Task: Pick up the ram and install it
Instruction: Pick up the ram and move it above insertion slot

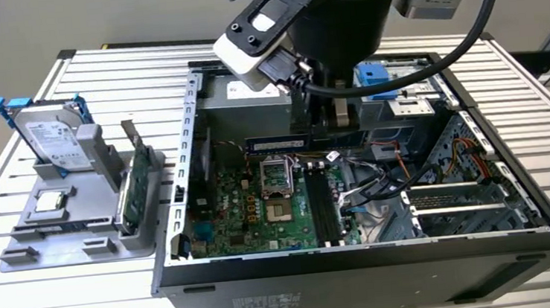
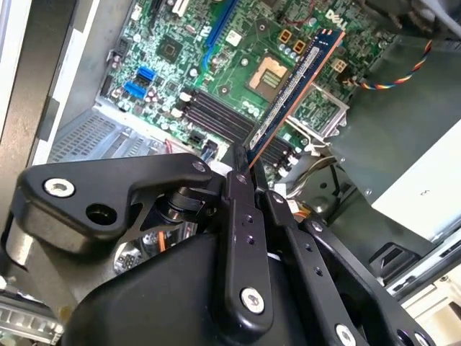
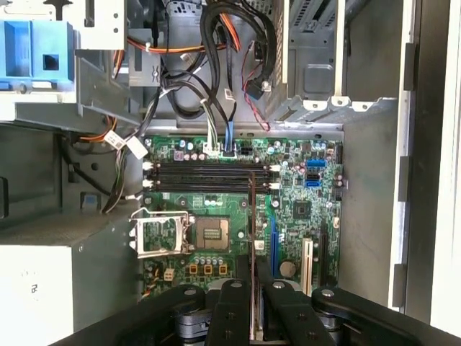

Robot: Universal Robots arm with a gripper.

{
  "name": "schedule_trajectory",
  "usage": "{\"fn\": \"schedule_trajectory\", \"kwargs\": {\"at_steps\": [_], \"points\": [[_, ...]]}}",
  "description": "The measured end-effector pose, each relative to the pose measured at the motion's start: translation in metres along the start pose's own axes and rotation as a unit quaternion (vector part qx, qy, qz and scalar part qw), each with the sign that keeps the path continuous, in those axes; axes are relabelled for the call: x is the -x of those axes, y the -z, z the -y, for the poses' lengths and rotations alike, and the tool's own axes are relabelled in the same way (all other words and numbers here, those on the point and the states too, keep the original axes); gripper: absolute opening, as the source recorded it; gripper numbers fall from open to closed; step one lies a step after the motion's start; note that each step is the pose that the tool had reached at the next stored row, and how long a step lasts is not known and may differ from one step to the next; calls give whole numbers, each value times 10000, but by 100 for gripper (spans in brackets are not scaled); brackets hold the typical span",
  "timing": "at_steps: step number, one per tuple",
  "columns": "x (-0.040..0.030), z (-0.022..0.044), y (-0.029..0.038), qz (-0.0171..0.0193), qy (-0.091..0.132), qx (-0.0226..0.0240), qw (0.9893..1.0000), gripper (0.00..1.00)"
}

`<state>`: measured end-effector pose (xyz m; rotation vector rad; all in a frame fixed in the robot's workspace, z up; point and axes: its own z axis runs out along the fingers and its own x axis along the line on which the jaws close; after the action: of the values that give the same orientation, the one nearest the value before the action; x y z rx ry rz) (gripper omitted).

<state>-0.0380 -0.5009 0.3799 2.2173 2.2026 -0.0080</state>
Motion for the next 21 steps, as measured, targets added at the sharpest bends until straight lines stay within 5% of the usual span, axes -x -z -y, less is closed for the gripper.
{"fn": "schedule_trajectory", "kwargs": {"at_steps": [8, 21], "points": [[-1, -91, -1, 0, 0, 0, 10000, 0], [-2, -332, -2, 0, 0, 0, 10000, 0]]}}
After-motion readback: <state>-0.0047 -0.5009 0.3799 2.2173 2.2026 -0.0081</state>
